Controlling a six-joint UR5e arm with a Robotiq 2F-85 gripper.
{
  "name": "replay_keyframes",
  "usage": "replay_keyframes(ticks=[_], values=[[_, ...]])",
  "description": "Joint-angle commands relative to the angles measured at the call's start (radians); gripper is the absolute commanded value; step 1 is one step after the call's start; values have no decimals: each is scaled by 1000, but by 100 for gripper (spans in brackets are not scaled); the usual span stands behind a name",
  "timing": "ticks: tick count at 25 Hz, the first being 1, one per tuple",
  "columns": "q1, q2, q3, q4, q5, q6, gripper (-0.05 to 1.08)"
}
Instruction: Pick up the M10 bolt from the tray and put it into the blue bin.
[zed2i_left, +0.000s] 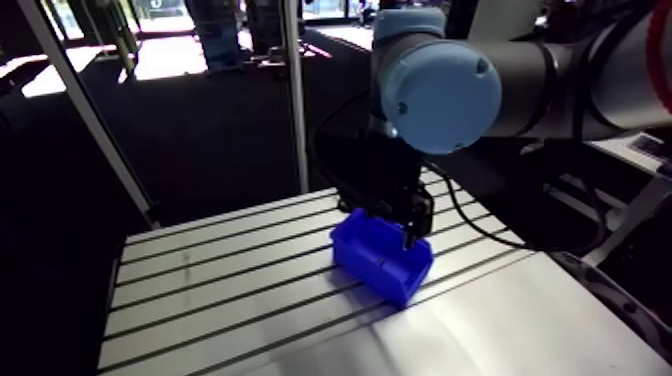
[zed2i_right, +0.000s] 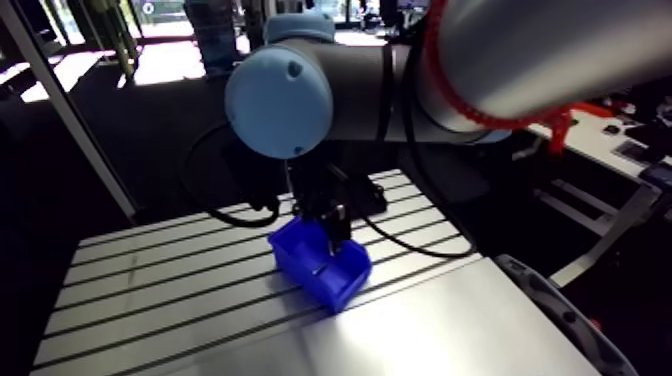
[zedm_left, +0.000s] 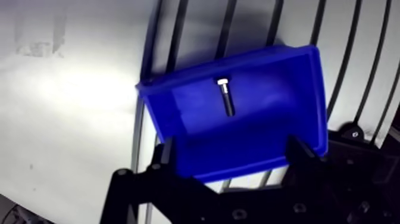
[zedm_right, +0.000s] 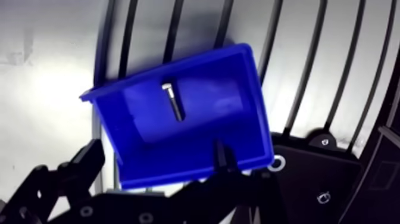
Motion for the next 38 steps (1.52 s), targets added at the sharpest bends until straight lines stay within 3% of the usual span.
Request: replay_keyframes(ticks=[1,4,7,16,21,26,29,32,34,38], values=[[17,-60,-53,101,-70,238,1],[45,-75,-93,179,-74,428,1],[68,-92,-139,256,-61,654,1],[86,-133,-222,373,35,1266,1],[92,-127,-300,419,57,1541,1],[135,-84,-453,494,51,1748,1],[164,-51,-555,566,57,1820,1],[196,-23,-610,591,52,1883,1],[206,-15,-650,675,43,1917,1],[209,-18,-653,693,42,1931,1]])
